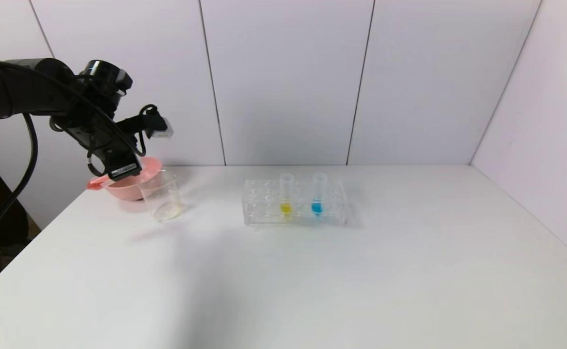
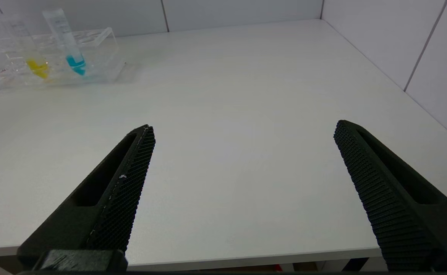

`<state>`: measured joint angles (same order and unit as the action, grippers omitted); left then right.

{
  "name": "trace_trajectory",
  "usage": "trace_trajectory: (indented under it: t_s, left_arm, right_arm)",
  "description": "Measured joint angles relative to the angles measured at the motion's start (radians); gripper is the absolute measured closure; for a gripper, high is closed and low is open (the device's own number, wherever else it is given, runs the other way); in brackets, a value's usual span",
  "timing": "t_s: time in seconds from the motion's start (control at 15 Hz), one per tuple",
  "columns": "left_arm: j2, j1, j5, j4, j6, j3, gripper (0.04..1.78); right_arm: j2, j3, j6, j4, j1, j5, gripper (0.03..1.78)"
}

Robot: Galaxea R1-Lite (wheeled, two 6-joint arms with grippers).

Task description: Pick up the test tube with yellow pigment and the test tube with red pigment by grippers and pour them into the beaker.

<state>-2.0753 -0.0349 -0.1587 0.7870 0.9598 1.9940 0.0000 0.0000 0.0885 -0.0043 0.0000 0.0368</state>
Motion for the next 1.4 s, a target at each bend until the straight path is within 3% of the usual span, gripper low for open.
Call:
trace_trajectory:
  t_s: [0.87,1.2,1.4]
  left_arm:
    - [-0.061,-0.077,-0.285,0.009,0.032,0.000,1.39]
    - [-0.064,-0.092,-0.322,0.010,0.037,0.000,1.39]
    - [-0.064,-0.102,-0.396,0.013,0.057,0.000,1.39]
  right_arm:
    - [0.000,0.000,0.000,0.000,0.000,0.000,0.10]
    - [0.000,0.000,0.000,0.000,0.000,0.001,0.10]
    - [0.000,0.000,0.000,0.000,0.000,0.000,0.10]
